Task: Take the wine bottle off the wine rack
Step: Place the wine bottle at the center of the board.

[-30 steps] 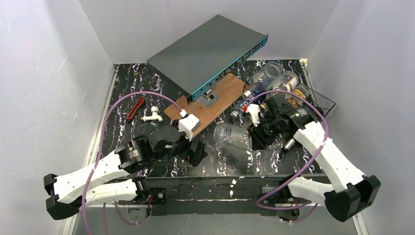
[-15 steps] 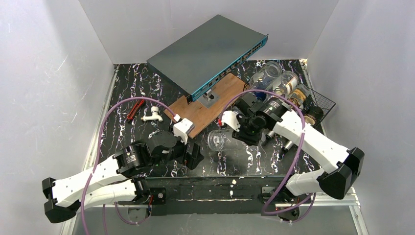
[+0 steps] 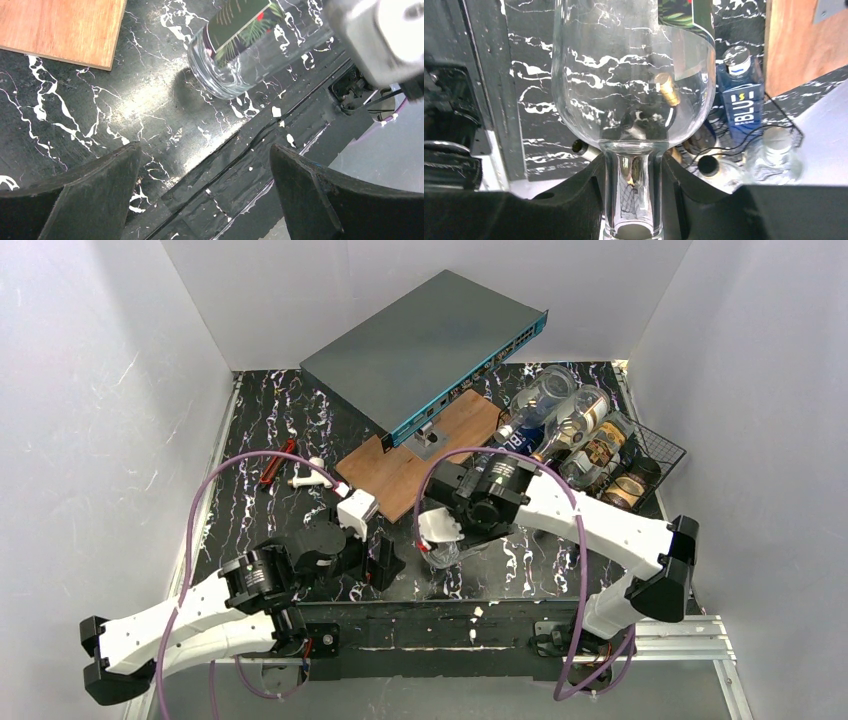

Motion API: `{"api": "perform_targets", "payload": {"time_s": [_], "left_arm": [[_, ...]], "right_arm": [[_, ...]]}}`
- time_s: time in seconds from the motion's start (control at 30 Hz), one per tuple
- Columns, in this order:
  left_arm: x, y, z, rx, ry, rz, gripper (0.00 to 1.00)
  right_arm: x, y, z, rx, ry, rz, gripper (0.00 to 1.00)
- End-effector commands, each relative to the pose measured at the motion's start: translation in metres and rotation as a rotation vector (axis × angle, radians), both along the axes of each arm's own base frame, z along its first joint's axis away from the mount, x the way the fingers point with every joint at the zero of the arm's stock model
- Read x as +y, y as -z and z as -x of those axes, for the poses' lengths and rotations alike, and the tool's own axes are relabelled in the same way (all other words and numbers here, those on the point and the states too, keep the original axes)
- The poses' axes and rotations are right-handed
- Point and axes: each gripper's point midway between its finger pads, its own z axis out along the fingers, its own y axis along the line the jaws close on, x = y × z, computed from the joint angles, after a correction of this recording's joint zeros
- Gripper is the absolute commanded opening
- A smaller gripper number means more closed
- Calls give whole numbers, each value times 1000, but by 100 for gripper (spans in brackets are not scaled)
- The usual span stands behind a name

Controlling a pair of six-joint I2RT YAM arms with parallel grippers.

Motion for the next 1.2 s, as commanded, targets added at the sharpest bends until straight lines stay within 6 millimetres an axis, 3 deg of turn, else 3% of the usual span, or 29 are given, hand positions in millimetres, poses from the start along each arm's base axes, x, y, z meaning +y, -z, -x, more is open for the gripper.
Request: {"api": "perform_targets", "payload": {"time_s": [0.0, 0.4, 0.57, 0.9, 1.17], "left_arm": [[8, 3, -4, -14, -46, 3, 99], [24, 13, -3, -10, -106, 27, 99], [28, 11, -3, -13, -123, 43, 99], [33, 9, -2, -14, -133, 43, 99], [36, 8, -2, -18, -137, 52, 99]], "right_arm": [[14, -40, -13, -163, -175, 39, 1], [34, -36, -5, -374, -331, 281, 1], [39, -27, 1, -391, -384, 340, 7], [44, -5, 4, -373, -427, 435, 27], [53, -3, 2, -380, -446, 455, 62]]}}
